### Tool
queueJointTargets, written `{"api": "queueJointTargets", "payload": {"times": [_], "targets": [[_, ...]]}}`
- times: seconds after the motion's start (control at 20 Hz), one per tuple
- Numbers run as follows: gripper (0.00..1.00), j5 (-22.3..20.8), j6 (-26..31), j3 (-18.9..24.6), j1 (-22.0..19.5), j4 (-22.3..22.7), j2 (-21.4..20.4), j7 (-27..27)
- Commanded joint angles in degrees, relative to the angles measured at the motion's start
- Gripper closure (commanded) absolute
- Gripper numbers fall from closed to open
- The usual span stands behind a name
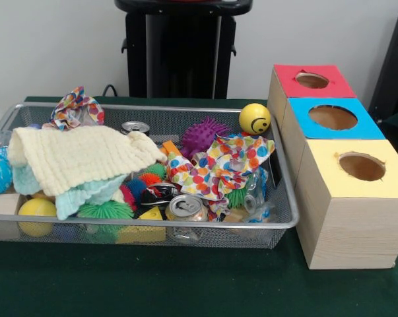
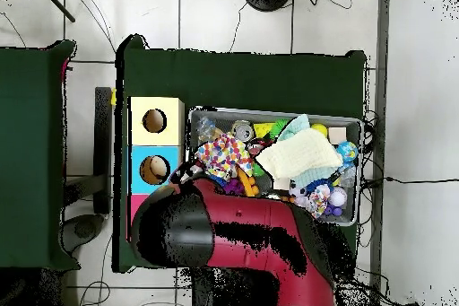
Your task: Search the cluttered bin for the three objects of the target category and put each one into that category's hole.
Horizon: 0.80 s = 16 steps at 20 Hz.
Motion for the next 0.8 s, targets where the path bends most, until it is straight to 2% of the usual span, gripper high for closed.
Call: {"api": "queueJointTargets", "payload": {"times": [0.05,0.3,0.4,0.65,0.8], "targets": [[1.00,-0.59,4.00,3.54,-0.86,4.43,-3.01,-7.77],[1.00,-0.18,2.05,4.16,-1.23,5.90,-3.29,-8.16],[1.00,-1.51,-0.53,3.90,-1.29,6.65,-3.32,-8.30],[1.00,-3.75,-6.46,4.39,-1.54,8.21,-0.95,-7.79],[1.00,-3.46,-7.22,4.80,-2.11,8.76,-0.40,-8.18]]}}
